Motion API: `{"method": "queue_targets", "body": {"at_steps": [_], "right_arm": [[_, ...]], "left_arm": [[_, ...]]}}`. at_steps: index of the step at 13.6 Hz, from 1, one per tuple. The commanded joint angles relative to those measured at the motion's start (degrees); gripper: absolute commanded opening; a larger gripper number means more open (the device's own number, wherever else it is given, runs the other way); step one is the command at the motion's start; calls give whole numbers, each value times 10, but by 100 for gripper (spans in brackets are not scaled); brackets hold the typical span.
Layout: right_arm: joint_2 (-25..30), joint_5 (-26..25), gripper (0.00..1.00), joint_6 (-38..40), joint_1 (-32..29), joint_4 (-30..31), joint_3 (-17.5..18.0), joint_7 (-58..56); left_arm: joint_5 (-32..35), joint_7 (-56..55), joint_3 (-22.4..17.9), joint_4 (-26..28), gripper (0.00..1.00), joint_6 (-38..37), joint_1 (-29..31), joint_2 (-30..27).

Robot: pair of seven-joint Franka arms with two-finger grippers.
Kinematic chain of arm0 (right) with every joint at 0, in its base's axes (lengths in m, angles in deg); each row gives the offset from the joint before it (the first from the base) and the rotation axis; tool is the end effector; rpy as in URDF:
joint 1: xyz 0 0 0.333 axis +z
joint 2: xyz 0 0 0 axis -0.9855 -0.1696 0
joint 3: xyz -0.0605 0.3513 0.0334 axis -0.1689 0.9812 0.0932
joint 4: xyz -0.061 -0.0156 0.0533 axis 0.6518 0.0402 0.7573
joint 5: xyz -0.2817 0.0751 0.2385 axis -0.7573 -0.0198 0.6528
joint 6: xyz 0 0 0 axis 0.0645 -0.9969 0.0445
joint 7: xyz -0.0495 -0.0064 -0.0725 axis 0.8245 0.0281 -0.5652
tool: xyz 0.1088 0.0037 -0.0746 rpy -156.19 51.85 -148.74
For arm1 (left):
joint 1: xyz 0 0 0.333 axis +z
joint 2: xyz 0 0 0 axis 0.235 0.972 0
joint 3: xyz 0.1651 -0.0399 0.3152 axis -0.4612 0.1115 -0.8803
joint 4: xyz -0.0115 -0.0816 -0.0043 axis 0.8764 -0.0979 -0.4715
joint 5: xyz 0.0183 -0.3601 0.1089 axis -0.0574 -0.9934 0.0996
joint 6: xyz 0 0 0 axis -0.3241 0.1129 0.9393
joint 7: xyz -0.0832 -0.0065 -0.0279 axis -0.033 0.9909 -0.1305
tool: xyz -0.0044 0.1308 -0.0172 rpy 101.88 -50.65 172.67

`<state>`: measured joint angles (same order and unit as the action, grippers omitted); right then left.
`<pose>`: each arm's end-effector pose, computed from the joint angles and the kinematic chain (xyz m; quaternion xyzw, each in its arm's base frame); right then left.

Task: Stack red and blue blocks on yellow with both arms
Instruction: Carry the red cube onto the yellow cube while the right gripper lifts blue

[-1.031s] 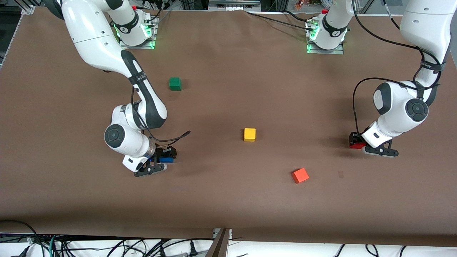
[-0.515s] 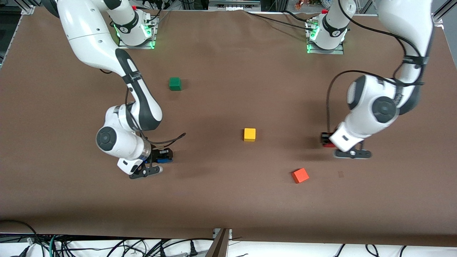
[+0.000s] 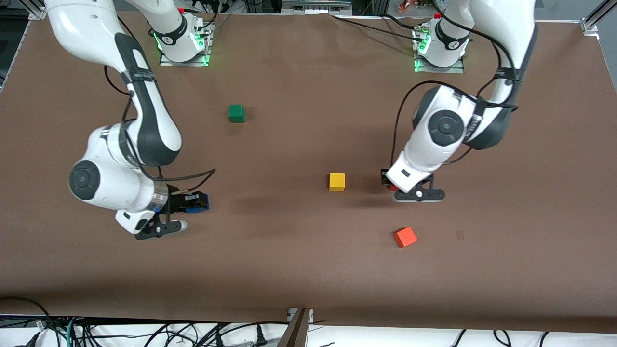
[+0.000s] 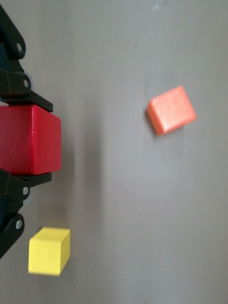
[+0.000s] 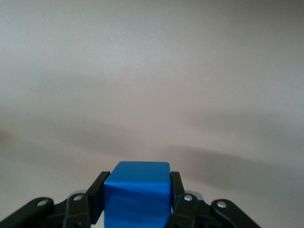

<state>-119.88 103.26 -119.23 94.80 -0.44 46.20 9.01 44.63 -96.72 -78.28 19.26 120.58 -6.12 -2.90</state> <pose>0.7057 0.1727 0.3644 -0.9897 -0.0961 0.0232 0.1039 0.6088 -0.2752 0.3502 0.9999 0.0087 0.0091 0.0093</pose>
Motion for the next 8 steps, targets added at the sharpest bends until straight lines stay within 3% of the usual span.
{"method": "queue_targets", "body": {"at_steps": [1, 4, 8], "right_arm": [[33, -11, 26, 39, 0, 6, -10, -2], [52, -11, 26, 85, 1, 3, -23, 1], [40, -35, 26, 192, 5, -114, -27, 41]], "left_arm": [[8, -30, -10, -59, 0, -13, -45, 50], [9, -55, -11, -81, 0, -13, -81, 78], [9, -56, -14, -82, 0, -8, -113, 99]]}}
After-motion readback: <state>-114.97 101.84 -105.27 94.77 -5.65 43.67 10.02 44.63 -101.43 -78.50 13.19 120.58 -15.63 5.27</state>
